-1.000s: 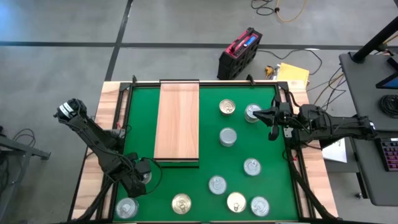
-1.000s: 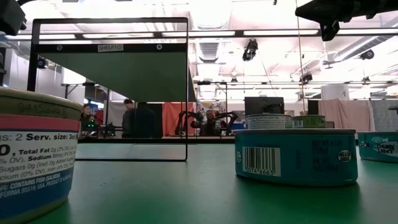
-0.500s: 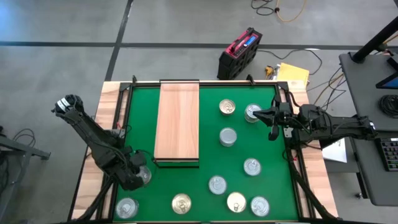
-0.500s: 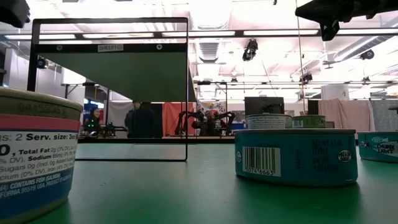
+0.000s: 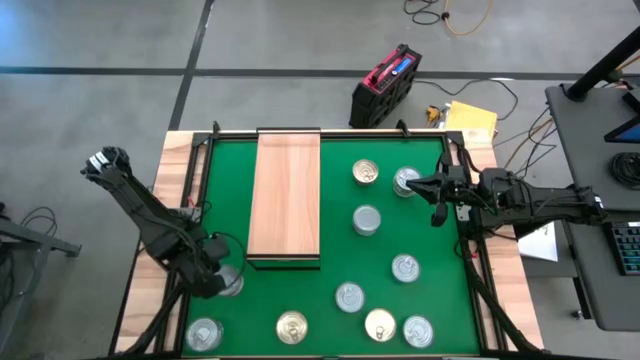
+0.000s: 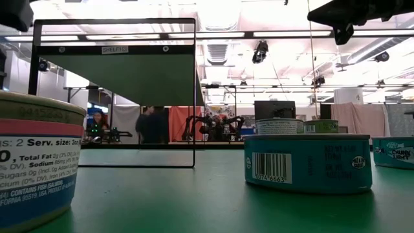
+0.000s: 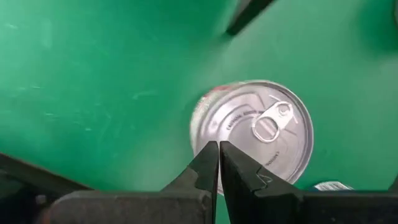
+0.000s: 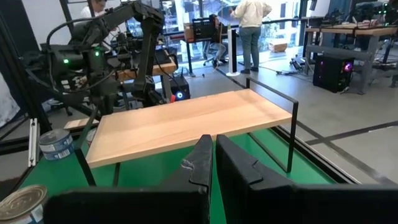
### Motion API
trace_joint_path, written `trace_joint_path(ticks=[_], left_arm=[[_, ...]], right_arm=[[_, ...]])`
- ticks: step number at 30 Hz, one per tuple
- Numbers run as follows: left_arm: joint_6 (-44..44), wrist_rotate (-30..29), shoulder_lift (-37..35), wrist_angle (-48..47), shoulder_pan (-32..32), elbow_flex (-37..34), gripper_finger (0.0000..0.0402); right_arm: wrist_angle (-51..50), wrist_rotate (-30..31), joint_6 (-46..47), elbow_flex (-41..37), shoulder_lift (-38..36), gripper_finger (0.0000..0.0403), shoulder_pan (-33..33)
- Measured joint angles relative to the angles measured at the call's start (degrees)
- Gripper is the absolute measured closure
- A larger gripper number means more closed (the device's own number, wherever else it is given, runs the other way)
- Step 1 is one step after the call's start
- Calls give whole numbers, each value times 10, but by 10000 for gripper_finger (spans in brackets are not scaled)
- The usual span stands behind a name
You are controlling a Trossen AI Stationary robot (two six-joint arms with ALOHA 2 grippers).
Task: Stack canned seafood by type on shelf
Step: Put the red tuna can on the shelf
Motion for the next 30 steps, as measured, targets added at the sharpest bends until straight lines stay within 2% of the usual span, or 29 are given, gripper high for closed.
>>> trace_joint_path(ticks=[5,13,19,26,30], left_arm=[[11,12,-2,35,0,-24,402],[-47,-13,-2,23,2,-17,395],[-99,-16,-2,8,8,-17,340],[-99,-13,-4,-5,10,-17,261],[-110,21,-4,-10,20,-17,234]], right_arm=[[0,0,0,0,0,390,0],[0,0,0,0,0,390,0],[0,0,-2,0,0,390,0],[0,0,0,0,0,390,0],[0,0,0,0,0,390,0]])
